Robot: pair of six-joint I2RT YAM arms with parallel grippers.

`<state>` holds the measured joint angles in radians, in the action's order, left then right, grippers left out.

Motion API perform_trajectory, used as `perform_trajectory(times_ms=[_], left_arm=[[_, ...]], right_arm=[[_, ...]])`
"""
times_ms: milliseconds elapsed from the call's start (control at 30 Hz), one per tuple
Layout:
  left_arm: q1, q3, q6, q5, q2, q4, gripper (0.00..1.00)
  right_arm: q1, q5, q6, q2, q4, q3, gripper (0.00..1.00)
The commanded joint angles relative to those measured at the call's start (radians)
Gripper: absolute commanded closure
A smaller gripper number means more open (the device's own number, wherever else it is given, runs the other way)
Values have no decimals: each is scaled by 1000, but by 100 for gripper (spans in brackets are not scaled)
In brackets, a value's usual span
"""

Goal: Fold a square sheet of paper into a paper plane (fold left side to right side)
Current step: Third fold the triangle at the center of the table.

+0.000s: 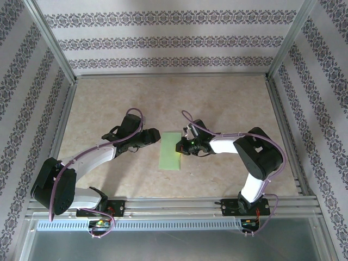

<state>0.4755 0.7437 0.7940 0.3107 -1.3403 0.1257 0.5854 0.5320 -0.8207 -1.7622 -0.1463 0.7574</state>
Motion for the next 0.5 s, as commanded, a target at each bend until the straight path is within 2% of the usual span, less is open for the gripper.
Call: perform_trajectory(times_ms=[0, 267, 467], left_arm=[[-16, 2, 11, 35, -28, -11, 37], [-12, -44, 62, 189, -127, -72, 51], [9, -43, 61, 237, -201, -65, 57]], right_arm=[[10, -13, 12, -25, 10, 10, 100], [7, -3, 67, -52, 13, 16, 100], [3, 0, 80, -48, 14, 20, 100]])
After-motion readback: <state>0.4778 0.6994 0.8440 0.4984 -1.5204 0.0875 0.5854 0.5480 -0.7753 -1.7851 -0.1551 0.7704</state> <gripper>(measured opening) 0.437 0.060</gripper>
